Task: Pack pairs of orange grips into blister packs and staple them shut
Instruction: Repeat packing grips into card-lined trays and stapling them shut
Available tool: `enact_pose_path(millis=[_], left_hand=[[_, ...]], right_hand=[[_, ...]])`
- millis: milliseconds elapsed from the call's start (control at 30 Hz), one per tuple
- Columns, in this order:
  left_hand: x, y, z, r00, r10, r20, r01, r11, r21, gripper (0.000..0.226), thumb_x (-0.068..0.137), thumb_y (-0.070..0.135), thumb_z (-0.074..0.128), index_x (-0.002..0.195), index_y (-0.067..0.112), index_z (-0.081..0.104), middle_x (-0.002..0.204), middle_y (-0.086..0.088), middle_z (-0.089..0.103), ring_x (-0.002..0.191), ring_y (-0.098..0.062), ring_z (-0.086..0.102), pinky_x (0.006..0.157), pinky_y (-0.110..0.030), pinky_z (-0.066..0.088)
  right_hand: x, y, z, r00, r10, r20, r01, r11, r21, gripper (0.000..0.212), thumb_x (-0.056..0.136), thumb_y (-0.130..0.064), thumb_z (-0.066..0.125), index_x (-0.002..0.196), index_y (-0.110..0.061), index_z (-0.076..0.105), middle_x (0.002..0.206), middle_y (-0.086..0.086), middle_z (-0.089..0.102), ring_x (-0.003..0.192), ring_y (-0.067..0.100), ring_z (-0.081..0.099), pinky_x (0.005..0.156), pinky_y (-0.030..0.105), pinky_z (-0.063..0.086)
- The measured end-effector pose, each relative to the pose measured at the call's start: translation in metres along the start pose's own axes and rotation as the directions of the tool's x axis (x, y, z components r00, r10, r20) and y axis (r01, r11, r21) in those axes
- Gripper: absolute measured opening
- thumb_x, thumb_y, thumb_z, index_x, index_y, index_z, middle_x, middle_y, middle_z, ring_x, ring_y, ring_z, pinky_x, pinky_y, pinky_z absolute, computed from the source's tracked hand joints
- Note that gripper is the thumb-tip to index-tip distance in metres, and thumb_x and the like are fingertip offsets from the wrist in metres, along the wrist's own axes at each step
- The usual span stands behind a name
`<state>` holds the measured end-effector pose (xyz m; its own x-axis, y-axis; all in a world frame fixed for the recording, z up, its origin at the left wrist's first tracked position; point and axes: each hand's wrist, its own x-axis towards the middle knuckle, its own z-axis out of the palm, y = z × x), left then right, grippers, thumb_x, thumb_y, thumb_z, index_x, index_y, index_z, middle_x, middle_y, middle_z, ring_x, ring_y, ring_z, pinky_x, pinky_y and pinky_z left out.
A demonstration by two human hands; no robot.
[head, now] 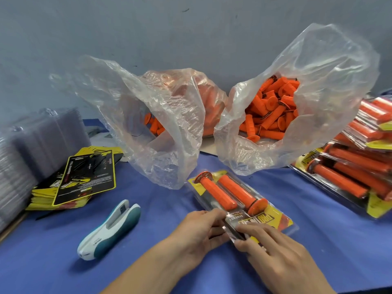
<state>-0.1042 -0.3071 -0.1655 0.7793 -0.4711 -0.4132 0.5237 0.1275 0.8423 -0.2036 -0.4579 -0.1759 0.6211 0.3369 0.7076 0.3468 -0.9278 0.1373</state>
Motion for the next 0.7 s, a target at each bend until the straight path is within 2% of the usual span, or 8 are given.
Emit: enact_pose_path(millis=[67, 167, 233, 333, 433, 533, 667, 700], left_hand=[[0.003, 0.001, 0.0, 0.999, 0.037, -0.025, -0.039, 0.996, -0.079, 0.01, 0.092, 0.007, 0.06, 0.096, 0.004, 0.069, 0.084, -0.01, 0.073, 0.07, -0.016, 0.07, 0.07, -0.027, 0.06], [0.009, 0.002, -0.004, 0.995, 0.083, -0.062, -0.095, 0.971, -0.22, 0.013, 0.095, 0.009, 0.058, 0.099, 0.002, 0.068, 0.085, -0.01, 0.073, 0.071, -0.015, 0.071, 0.067, -0.027, 0.061], [0.011, 0.0, -0.005, 0.989, 0.102, -0.107, -0.13, 0.945, -0.301, 0.014, 0.095, 0.01, 0.058, 0.101, 0.001, 0.068, 0.087, -0.012, 0.071, 0.073, -0.017, 0.07, 0.069, -0.029, 0.062], [0.011, -0.002, -0.007, 0.982, 0.114, -0.15, -0.164, 0.91, -0.381, 0.012, 0.094, 0.006, 0.058, 0.097, 0.001, 0.068, 0.083, -0.013, 0.072, 0.07, -0.019, 0.07, 0.065, -0.03, 0.061], [0.008, -0.005, -0.006, 0.981, 0.118, -0.156, -0.17, 0.91, -0.378, 0.014, 0.096, 0.007, 0.055, 0.091, 0.0, 0.067, 0.076, -0.015, 0.069, 0.067, -0.021, 0.07, 0.062, -0.031, 0.06], [0.004, -0.007, -0.005, 0.972, 0.158, -0.175, -0.212, 0.91, -0.357, 0.016, 0.098, 0.009, 0.053, 0.094, 0.0, 0.066, 0.079, -0.016, 0.072, 0.07, -0.022, 0.073, 0.061, -0.03, 0.06], [0.002, -0.01, -0.007, 0.962, 0.208, -0.177, -0.256, 0.91, -0.325, 0.019, 0.1, 0.012, 0.051, 0.104, 0.002, 0.066, 0.092, -0.016, 0.075, 0.079, -0.02, 0.075, 0.066, -0.028, 0.06], [0.002, -0.01, -0.009, 0.961, 0.212, -0.176, -0.258, 0.917, -0.306, 0.02, 0.1, 0.013, 0.051, 0.105, 0.001, 0.066, 0.094, -0.017, 0.075, 0.081, -0.021, 0.075, 0.066, -0.028, 0.06]], right_hand=[[-0.007, 0.006, -0.011, 0.999, 0.03, 0.034, -0.032, 0.999, 0.032, 0.05, 0.105, -0.019, 0.032, 0.079, -0.024, 0.074, 0.105, -0.006, 0.073, 0.094, 0.011, 0.07, 0.074, 0.01, 0.033], [-0.021, 0.021, -0.023, 0.995, 0.074, 0.065, -0.081, 0.99, 0.115, 0.032, 0.096, -0.024, 0.045, 0.083, -0.022, 0.074, 0.111, -0.007, 0.071, 0.1, 0.009, 0.069, 0.072, 0.016, 0.053], [-0.029, 0.03, -0.024, 0.993, 0.095, 0.07, -0.104, 0.985, 0.139, 0.028, 0.092, -0.025, 0.047, 0.083, -0.021, 0.074, 0.114, -0.008, 0.07, 0.105, 0.008, 0.067, 0.083, 0.023, 0.054], [-0.03, 0.038, -0.021, 0.993, 0.104, 0.047, -0.107, 0.991, 0.076, 0.029, 0.091, -0.021, 0.046, 0.08, -0.02, 0.073, 0.113, -0.007, 0.071, 0.108, 0.008, 0.062, 0.1, 0.026, 0.043], [-0.028, 0.049, -0.015, 0.981, 0.196, 0.006, -0.196, 0.98, -0.014, 0.026, 0.082, -0.009, 0.042, 0.078, -0.017, 0.066, 0.101, -0.001, 0.073, 0.087, 0.018, 0.072, 0.097, 0.032, 0.042], [-0.023, 0.046, 0.001, 0.973, 0.233, 0.007, -0.229, 0.963, -0.143, 0.026, 0.071, -0.01, 0.037, 0.092, -0.021, 0.049, 0.096, 0.004, 0.073, 0.083, 0.025, 0.074, 0.096, 0.042, 0.037], [-0.008, 0.029, 0.021, 0.99, 0.141, 0.021, -0.136, 0.975, -0.176, 0.035, 0.072, -0.007, 0.057, 0.101, -0.023, 0.067, 0.1, 0.007, 0.072, 0.083, 0.031, 0.071, 0.08, 0.045, 0.054], [-0.003, 0.027, 0.021, 0.992, 0.119, 0.039, -0.11, 0.979, -0.174, 0.035, 0.073, -0.005, 0.053, 0.1, -0.022, 0.069, 0.102, 0.007, 0.07, 0.082, 0.032, 0.069, 0.075, 0.044, 0.056]])
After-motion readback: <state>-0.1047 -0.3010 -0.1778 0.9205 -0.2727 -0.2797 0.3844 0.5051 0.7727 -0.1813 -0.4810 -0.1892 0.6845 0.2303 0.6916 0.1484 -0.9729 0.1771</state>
